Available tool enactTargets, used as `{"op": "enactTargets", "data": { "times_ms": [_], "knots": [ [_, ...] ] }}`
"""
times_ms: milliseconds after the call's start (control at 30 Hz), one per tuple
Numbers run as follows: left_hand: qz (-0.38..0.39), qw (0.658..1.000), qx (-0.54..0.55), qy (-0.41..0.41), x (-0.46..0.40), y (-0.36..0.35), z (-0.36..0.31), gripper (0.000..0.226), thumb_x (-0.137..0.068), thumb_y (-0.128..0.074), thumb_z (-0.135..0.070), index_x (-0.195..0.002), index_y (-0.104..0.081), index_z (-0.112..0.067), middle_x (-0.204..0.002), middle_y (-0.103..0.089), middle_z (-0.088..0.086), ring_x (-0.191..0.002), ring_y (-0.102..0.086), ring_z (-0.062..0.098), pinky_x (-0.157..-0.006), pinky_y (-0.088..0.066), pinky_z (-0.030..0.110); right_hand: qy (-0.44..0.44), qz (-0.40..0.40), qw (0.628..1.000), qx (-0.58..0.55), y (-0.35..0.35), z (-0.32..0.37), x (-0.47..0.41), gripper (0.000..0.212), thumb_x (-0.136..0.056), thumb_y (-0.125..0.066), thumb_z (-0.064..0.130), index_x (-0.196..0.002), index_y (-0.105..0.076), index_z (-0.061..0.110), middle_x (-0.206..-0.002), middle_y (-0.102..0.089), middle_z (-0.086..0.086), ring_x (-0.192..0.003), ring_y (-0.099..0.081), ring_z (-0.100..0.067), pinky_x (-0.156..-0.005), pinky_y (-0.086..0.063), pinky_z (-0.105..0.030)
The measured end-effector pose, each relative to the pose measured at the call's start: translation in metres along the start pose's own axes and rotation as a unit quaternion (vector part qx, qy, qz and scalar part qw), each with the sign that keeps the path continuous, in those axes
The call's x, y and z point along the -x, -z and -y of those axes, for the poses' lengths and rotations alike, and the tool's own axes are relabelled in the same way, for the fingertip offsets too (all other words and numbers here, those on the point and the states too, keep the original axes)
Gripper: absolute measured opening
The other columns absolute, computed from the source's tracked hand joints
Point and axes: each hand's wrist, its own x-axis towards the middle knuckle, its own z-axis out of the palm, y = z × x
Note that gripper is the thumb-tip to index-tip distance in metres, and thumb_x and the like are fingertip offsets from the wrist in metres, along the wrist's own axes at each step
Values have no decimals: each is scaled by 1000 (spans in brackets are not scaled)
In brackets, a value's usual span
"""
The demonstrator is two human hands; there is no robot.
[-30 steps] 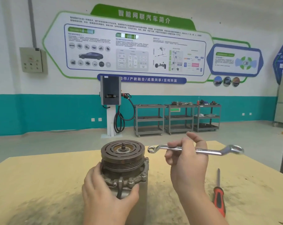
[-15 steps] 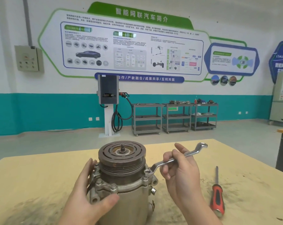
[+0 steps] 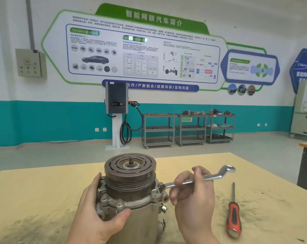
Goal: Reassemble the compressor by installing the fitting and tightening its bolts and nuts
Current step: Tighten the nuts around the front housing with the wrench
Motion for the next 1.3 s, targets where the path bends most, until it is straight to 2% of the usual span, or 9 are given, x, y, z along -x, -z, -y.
{"op": "enactTargets", "data": {
  "times_ms": [200, 333, 400, 500, 633, 833, 933, 1000, 1300],
  "knots": [
    [-9, 1000, -11, -2, 3, -3, -4, 127, -28, -73, -53, -147, -36, -26, -126, -47, -13, -116, -52, 4, -101, -41, 31, 296, 50, 950, 85, -16, -8, 28, 18, -99, -46, 36, -85, -56, 37, -63, -58, -2, -38, -45, -17, -44, -36, -16],
    [-14, 999, -35, 1, 2, -6, -6, 126, -28, -73, -50, -146, -37, -27, -127, -47, -6, -111, -53, 15, -98, -43, 35, 389, 82, 911, 108, -23, -17, 29, 16, -99, -49, 43, -90, -62, 40, -64, -59, 8, -43, -46, -10, -46, -36, -14],
    [-24, 998, -56, 0, 1, -6, -2, 116, -41, -87, -29, -146, -39, -24, -130, -49, 0, -110, -52, 19, -99, -44, 39, 391, 89, 906, 132, -22, -17, 28, 17, -99, -49, 44, -90, -62, 42, -66, -61, 11, -48, -50, -6, -49, -38, -13],
    [-28, 997, -72, -8, -2, -5, 1, 102, -53, -90, -7, -141, -43, -23, -132, -51, 3, -114, -53, 24, -99, -44, 43, 343, 104, 923, 137, -19, -9, 28, 17, -99, -48, 40, -88, -61, 42, -65, -63, 10, -46, -52, -7, -49, -40, -14],
    [-36, 982, -182, -40, -3, 4, 2, 119, -31, -60, -60, -140, -48, -14, -145, -45, 8, -138, -33, 33, -113, -26, 50, 178, 32, 982, 52, -15, 7, 23, 12, -93, -47, 26, -85, -57, 27, -61, -62, -8, -41, -54, -21, -42, -43, -20],
    [-119, 977, -175, -5, -5, 30, 12, 103, -41, -72, -60, -136, -48, -28, -141, -46, 1, -135, -35, 27, -110, -29, 49, -13, 18, 999, 25, -6, 13, -3, 14, -104, -33, 8, -98, -45, 8, -62, -62, -13, -43, -55, -23, -40, -44, -26],
    [-112, 989, -93, -33, -3, 25, 7, 92, -40, -66, -81, -122, -50, -42, -132, -49, -5, -130, -44, 23, -106, -35, 43, -72, 29, 997, 3, -5, 7, -6, 11, -103, -35, 8, -98, -45, 7, -62, -61, -15, -42, -55, -23, -38, -43, -27],
    [-88, 994, -54, -41, 4, 17, 0, 104, -37, -61, -93, -125, -47, -40, -134, -49, -4, -128, -45, 21, -106, -34, 42, -92, 42, 995, -4, -4, 4, -7, 10, -102, -36, 9, -97, -44, 7, -62, -61, -15, -42, -55, -23, -38, -43, -28],
    [-127, 981, -149, 15, 22, -37, -24, 146, -25, -55, -74, -154, -21, -15, -158, -25, 6, -146, -20, 22, -119, -21, 46, -211, 61, 975, -26, 1, 4, -20, 12, -101, -33, 4, -100, -45, 6, -61, -59, -13, -41, -51, -22, -37, -40, -26]
  ]
}}
